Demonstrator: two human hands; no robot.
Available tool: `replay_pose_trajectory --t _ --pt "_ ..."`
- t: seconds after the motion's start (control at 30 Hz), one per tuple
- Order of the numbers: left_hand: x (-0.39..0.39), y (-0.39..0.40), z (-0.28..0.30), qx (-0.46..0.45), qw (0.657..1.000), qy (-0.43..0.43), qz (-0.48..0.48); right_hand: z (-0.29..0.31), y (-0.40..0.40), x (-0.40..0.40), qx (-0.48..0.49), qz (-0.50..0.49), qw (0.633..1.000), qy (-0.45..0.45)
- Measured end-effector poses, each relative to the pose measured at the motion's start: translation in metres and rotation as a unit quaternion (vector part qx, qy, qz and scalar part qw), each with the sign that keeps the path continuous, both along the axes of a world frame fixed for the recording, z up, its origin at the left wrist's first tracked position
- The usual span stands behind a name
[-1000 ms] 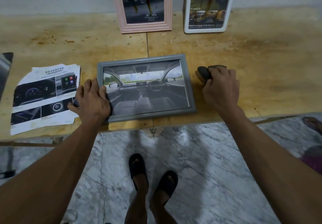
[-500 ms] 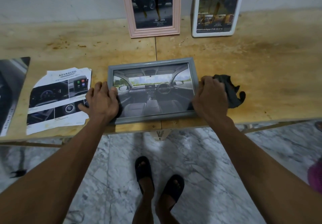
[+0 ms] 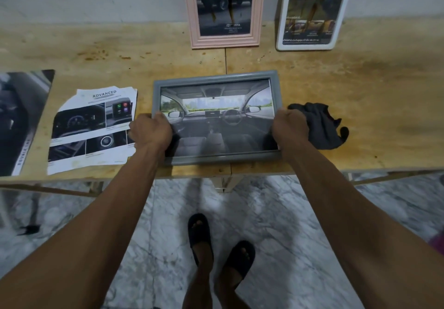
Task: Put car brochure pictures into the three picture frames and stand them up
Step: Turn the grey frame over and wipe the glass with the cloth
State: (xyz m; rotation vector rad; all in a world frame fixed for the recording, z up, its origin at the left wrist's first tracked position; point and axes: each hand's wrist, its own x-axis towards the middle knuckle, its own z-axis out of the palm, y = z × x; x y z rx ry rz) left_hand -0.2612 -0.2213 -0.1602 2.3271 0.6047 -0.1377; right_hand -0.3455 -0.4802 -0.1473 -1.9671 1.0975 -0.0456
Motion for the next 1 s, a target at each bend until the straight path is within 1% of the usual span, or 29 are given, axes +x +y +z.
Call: replay_pose_trajectory --t 0.07,0.13,0.27,0.43,0.57,0.7,0.8,0.9,1.0 --pt "0.000 0.003 0.008 -0.052 0.998 -0.016 0.031 0.004 0.003 -0.003 0.043 -0.055 0.996 -0.057" --pt "0.001 0.008 0.022 -0.088 0.994 -0.027 0.052 0.014 0.006 -0.007 0.082 -0.087 0.988 -0.100" --pt "0.001 0.022 0.073 -0.179 0.979 -0.074 0.069 0.061 0.013 -0.011 0.113 -0.076 0.978 -0.156" --pt "-0.007 0.034 0.164 -0.263 0.952 -0.120 0.101 0.139 0.029 -0.004 0.171 -0.072 0.966 -0.179" --pt "-0.014 0.057 0.232 -0.275 0.944 -0.156 0.095 0.193 0.051 0.004 0.173 -0.064 0.957 -0.222" --pt "-0.007 0.086 0.274 -0.328 0.925 -0.165 0.097 0.227 0.073 0.023 0.194 -0.043 0.944 -0.265" --pt "0.010 0.104 0.288 -0.326 0.925 -0.172 0.089 0.240 0.086 0.045 0.218 -0.025 0.935 -0.278" --pt "0.032 0.120 0.288 -0.332 0.923 -0.178 0.081 0.239 0.100 0.073 0.234 0.000 0.934 -0.268" --pt "0.067 0.144 0.276 -0.292 0.935 -0.192 0.063 0.235 0.117 0.105 0.240 0.023 0.935 -0.262"
